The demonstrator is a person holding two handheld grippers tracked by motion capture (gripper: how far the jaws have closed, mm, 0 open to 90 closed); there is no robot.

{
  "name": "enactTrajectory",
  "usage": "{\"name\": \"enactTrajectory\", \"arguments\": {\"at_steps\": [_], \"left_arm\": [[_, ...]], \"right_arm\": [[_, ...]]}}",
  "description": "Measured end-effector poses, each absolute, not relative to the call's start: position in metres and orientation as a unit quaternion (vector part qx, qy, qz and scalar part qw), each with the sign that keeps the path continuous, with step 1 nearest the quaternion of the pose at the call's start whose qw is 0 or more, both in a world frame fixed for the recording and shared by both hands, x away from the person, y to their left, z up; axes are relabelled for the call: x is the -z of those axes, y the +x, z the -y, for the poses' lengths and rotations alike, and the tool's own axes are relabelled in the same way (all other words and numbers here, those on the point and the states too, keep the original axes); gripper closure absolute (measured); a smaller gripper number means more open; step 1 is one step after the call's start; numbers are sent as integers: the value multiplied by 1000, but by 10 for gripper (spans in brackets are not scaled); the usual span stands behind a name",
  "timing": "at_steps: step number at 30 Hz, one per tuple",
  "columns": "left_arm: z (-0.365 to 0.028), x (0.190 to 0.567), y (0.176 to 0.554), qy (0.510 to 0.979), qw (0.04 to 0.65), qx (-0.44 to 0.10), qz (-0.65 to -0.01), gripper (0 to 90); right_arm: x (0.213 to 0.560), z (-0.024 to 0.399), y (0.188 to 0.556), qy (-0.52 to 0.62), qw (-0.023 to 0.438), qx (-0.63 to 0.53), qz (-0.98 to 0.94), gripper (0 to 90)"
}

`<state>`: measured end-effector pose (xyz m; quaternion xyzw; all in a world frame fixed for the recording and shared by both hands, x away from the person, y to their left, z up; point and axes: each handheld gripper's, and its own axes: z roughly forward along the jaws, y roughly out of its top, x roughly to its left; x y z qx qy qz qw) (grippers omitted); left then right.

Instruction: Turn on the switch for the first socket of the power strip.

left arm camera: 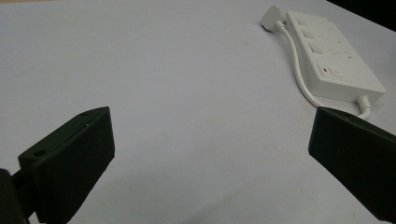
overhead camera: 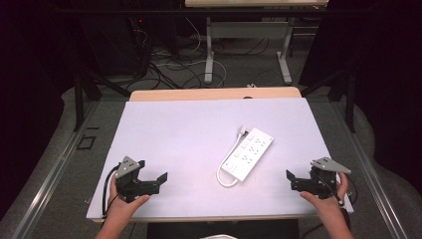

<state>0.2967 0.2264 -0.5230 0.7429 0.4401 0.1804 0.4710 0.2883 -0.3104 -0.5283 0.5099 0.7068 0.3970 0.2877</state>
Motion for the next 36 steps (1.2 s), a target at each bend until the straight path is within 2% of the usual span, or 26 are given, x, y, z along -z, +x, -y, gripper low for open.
{"name": "enactTrajectory", "arguments": {"at_steps": [6, 8, 11, 14, 18, 21, 23, 36], "left_arm": [[-225, 523, 298, 749, 469, -181, -432, 5], [-224, 523, 297, 750, 468, -178, -432, 6], [-223, 523, 297, 748, 470, -175, -435, 13], [-222, 523, 296, 748, 467, -176, -437, 31], [-220, 523, 295, 746, 469, -179, -438, 31], [-220, 524, 296, 746, 467, -188, -437, 31], [-220, 525, 296, 745, 464, -191, -439, 31], [-221, 526, 297, 740, 465, -188, -448, 31]], "right_arm": [[526, 295, 289, 480, 281, -410, -723, 66], [524, 289, 290, 464, 291, -421, -723, 74], [522, 281, 293, 438, 312, -424, -729, 136], [520, 275, 297, 427, 310, -429, -733, 136], [520, 269, 301, 445, 283, -426, -735, 152], [521, 265, 303, 439, 264, -420, -749, 211], [520, 262, 304, 438, 251, -415, -758, 215], [503, 242, 320, 430, 229, -404, -774, 234]]}}
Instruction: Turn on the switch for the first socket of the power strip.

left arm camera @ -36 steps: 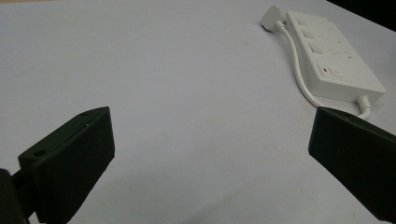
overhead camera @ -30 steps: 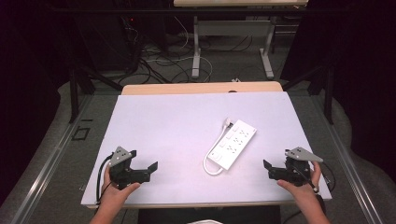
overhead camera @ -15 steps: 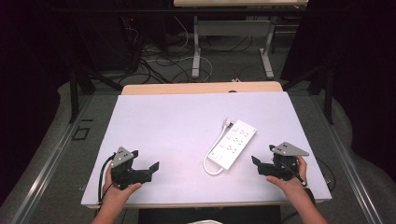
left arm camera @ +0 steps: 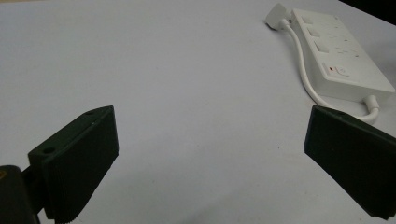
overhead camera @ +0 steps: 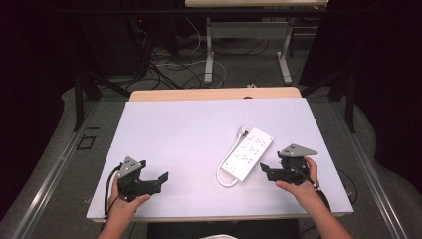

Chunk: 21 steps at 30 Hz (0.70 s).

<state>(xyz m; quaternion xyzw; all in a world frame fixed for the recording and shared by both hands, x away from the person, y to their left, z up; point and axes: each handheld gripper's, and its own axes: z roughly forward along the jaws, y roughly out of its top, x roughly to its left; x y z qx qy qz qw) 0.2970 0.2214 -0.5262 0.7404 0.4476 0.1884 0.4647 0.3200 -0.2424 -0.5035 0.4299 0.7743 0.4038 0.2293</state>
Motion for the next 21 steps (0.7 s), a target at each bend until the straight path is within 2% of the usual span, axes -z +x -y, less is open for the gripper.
{"name": "enactTrajectory", "arguments": {"at_steps": [15, 21], "left_arm": [[-221, 528, 297, 739, 461, -190, -453, 40], [-221, 529, 298, 737, 462, -191, -454, 40]], "right_arm": [[488, 229, 337, 434, 177, -392, -792, 346], [481, 225, 344, 434, 171, -394, -792, 383]]}}
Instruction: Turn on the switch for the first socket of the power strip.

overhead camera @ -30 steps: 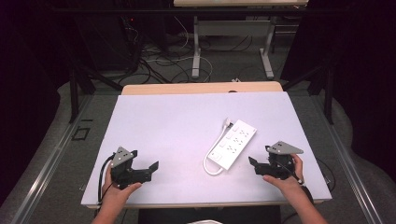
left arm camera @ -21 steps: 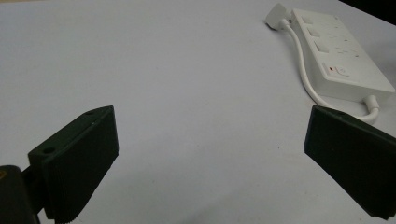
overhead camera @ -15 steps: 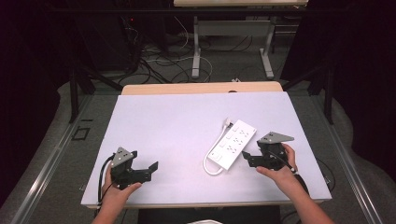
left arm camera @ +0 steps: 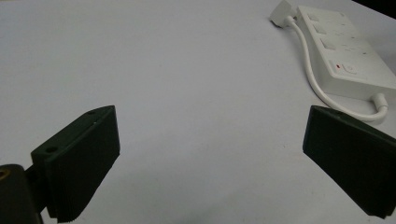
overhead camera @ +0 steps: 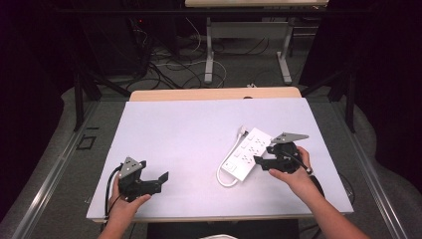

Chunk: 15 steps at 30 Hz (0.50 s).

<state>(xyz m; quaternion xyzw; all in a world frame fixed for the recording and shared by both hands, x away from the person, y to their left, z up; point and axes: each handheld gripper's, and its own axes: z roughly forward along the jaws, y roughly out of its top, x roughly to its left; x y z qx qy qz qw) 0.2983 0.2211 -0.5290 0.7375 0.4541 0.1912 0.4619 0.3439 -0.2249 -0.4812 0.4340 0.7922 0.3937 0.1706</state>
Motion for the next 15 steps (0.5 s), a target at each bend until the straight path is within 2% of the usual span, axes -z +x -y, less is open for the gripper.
{"name": "enactTrajectory", "arguments": {"at_steps": [15], "left_arm": [[-221, 530, 300, 732, 459, -202, -461, 41]], "right_arm": [[474, 210, 362, 438, 141, -376, -804, 508]]}}
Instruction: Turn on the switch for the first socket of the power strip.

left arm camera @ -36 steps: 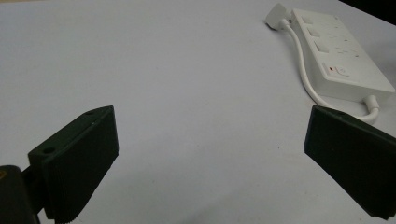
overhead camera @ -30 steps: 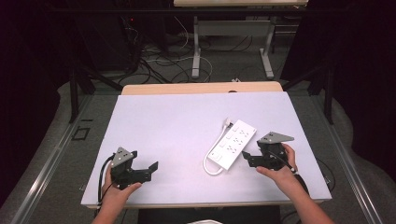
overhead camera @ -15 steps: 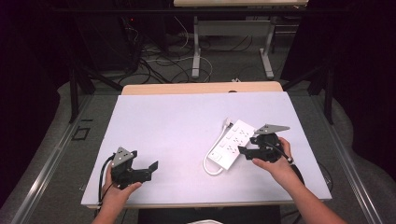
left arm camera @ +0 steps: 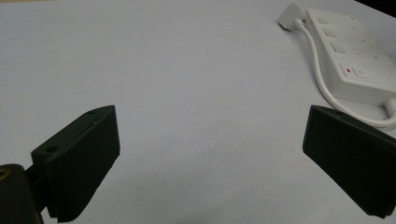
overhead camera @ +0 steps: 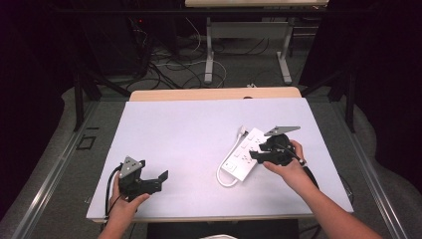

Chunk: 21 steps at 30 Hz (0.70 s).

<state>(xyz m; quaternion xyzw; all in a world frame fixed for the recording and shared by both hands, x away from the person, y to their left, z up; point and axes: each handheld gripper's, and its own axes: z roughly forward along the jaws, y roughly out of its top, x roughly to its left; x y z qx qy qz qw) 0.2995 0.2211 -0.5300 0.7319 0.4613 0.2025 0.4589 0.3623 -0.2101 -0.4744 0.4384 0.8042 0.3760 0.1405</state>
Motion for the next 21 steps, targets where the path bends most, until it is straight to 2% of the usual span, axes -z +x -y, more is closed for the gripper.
{"name": "enactTrajectory", "arguments": {"at_steps": [21], "left_arm": [[-222, 530, 300, 736, 451, -210, -459, 41]], "right_arm": [[473, 196, 386, 441, 129, -367, -809, 713]]}}
